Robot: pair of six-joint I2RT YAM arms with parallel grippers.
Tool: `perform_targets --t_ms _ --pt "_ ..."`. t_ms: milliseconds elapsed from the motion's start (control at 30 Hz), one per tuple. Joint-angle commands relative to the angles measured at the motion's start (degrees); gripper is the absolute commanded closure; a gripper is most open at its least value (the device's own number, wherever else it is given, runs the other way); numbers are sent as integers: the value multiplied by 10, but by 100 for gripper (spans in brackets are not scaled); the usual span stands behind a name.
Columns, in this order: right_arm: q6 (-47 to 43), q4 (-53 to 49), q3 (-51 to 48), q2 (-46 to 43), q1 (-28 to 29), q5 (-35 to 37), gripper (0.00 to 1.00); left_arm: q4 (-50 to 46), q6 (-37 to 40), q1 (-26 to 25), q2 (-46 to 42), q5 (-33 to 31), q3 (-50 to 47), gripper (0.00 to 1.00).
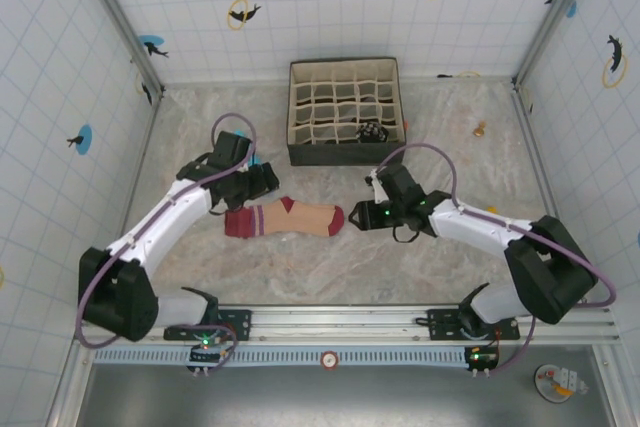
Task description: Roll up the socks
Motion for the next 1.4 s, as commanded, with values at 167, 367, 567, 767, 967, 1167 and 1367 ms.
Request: perform_targets --t_ms 167,367,567,767,967,1167,1367 --pt "75 181 -36 75 38 22 36 -21 -23 -1 -78 16 -88 9" --pt "101 240 -24 141 44 24 38 -34 -34 -1 -112 20 -114 9" --pt "121 271 -12 187 53 10 46 -64 -38 0 -142 9 -118 8" --pt "113 252 -13 199 51 60 73 -81 -42 -1 -154 7 -130 8" --pt "25 175 -14 165 -3 40 100 -62 -49 0 -161 25 -150 8" --pt "-94 40 -22 94 -71 74 100 -15 -56 -1 -143 53 -174 9" --pt "-167 -16 -15 81 -150 147 99 59 -64 -2 -95 91 -191 12"
